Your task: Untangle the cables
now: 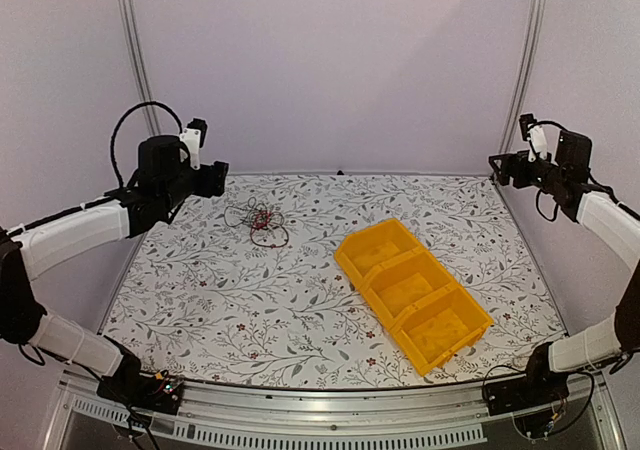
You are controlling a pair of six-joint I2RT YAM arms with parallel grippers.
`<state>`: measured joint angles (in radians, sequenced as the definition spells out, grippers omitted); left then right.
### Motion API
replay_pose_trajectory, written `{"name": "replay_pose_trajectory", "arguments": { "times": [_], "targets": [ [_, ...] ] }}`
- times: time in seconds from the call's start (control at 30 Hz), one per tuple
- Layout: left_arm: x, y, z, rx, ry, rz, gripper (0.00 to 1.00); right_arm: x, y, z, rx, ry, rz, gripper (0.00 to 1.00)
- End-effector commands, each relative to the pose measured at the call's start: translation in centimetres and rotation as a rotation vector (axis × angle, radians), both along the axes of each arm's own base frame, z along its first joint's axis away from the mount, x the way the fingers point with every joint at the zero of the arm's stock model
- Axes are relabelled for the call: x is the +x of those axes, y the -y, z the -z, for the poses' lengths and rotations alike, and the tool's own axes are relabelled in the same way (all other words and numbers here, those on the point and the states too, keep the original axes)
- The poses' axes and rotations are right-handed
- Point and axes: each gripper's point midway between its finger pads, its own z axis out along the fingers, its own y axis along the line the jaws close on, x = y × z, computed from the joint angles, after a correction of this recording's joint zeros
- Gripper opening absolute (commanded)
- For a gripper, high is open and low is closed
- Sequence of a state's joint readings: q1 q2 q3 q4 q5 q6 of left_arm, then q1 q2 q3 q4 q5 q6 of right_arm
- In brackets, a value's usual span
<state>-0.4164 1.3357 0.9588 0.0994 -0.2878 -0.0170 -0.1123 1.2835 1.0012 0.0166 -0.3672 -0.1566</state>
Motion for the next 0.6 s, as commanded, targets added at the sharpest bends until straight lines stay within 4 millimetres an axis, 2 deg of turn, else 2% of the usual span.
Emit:
{"name": "replay_pose_trajectory", "arguments": {
  "times": [0.0,0.07,0.23,0.4,0.57],
  "targets": [
    [0.7,-1.9,2.8,-0.039,-0.072,-0.053,0.86,-1.1,0.8,0.7,0.019,0.023,0.048,0.96],
    [1.0,-2.4,4.3,-0.051,-0.118,-0.064,0.86,-1.6,0.6,1.9,0.025,0.006,0.036,0.97],
    [2.1,-2.9,8.0,-0.081,-0.241,-0.079,0.83,-3.6,-1.5,4.7,-0.042,-0.022,-0.118,0.98],
    [2.6,-2.9,12.1,-0.116,-0.376,-0.096,0.79,-5.1,-3.5,5.9,-0.056,-0.036,-0.257,0.94],
    [4.3,-2.4,14.9,-0.137,-0.485,-0.116,0.83,-5.7,-4.9,6.5,-0.059,-0.041,-0.363,0.9]
  ]
}}
